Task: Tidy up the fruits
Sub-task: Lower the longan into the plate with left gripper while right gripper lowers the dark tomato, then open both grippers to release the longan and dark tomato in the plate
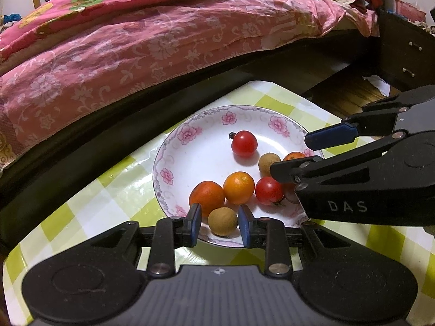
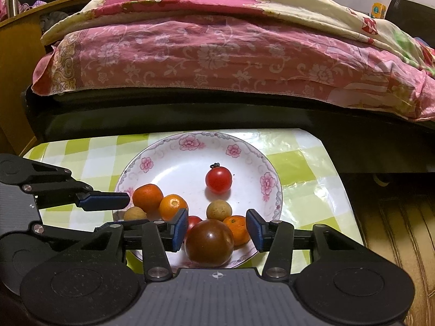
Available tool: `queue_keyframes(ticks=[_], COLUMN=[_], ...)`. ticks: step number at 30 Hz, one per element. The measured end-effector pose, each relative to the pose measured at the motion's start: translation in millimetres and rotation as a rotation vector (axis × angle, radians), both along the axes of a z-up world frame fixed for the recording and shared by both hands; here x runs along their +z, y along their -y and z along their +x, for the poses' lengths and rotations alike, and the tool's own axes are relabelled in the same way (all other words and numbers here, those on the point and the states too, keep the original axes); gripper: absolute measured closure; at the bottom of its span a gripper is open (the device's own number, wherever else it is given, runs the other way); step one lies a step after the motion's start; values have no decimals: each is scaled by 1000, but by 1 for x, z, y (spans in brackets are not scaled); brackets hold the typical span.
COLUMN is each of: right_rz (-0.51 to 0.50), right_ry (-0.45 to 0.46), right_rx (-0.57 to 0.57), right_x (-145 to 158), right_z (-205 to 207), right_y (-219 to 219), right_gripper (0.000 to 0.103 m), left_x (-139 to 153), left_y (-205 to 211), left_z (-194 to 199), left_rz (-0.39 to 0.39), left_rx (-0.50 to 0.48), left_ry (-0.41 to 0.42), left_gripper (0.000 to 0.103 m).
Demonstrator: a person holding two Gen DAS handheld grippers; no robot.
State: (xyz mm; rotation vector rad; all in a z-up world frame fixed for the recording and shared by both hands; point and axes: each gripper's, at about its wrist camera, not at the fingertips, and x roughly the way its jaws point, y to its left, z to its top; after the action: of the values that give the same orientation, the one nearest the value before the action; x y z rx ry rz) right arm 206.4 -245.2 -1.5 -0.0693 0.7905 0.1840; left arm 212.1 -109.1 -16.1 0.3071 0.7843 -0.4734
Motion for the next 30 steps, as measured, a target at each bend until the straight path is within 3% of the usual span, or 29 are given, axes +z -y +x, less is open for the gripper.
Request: queue_keyframes(ticks=[30], right_rz=[30], right_ry=[-2], right_rx=[-36], right_x=[1], right_z=[-1], right_y=[10], right_gripper=[59], left_x=[11], left_y=[-11], left_z=[0], left_rz=[-38], left_rx=[49], left_ry=[28], left_gripper=[64])
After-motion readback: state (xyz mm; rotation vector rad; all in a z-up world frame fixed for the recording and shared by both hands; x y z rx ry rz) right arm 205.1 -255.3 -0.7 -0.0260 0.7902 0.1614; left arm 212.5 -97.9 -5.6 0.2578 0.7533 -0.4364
